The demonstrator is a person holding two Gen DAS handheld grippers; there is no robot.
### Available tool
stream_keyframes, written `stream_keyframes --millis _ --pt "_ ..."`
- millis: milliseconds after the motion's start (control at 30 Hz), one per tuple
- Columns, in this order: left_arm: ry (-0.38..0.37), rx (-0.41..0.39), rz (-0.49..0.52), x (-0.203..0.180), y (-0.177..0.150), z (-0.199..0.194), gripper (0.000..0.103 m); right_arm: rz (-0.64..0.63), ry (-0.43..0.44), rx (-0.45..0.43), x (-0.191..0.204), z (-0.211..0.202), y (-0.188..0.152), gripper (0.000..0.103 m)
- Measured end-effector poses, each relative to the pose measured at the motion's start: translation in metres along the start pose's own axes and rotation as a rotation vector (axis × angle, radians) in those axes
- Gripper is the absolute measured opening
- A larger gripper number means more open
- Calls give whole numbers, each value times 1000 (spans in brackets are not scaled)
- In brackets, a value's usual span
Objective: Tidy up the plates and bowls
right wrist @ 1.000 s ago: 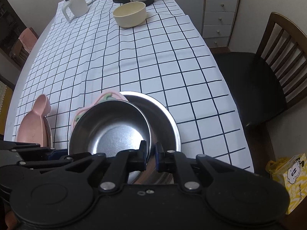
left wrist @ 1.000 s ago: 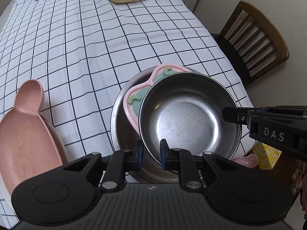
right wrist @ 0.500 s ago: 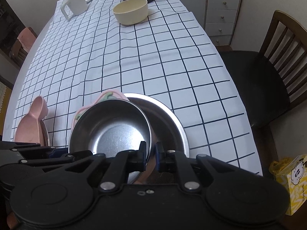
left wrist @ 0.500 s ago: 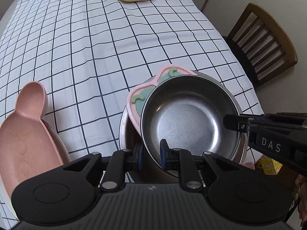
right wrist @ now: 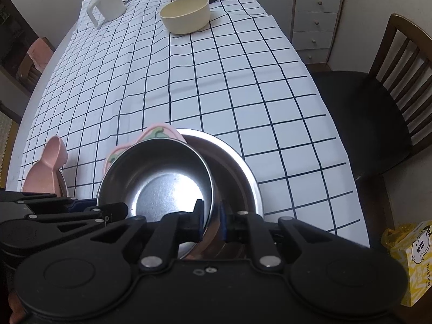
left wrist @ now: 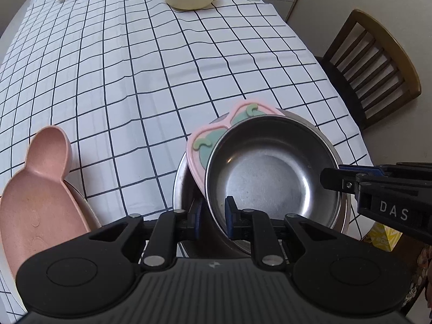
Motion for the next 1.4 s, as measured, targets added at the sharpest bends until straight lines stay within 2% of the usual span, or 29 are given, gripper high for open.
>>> stream_keyframes --millis 333,500,733,1033,1133,1200,1267,1400 --pt "-5 -78 18 6 12 -30 17 -51 4 -33 2 -20 7 25" --pt "-21 -130 19 8 18 -52 17 -96 4 -78 11 -38 16 34" --pt "-58 -213 29 6 28 -86 17 -138 -3 -141 23 -67 28 41" --pt "-86 -270 39 -1 46 -114 22 -165 -22 -210 31 -95 48 56" --pt "-89 -289 31 -2 57 -121 31 -174 -27 -234 31 -103 59 62" --pt "-92 -310 33 -4 66 -125 46 -183 -30 -249 30 -107 68 65" --pt "-92 -330 33 -7 76 -127 55 -193 -29 -259 28 -110 78 68" --pt "-101 -349 25 -12 99 -127 58 -206 -36 -279 21 -113 101 74"
Point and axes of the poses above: each gripper's, at about its wrist camera, not at the fingertips, and z roughly the way its jaws point, x to its left, y to its top, the point moved 10 cm from there along z, roughly the way its jaws point, and after that the axes turned 11 degrees about -z, right-handed, at the moved point
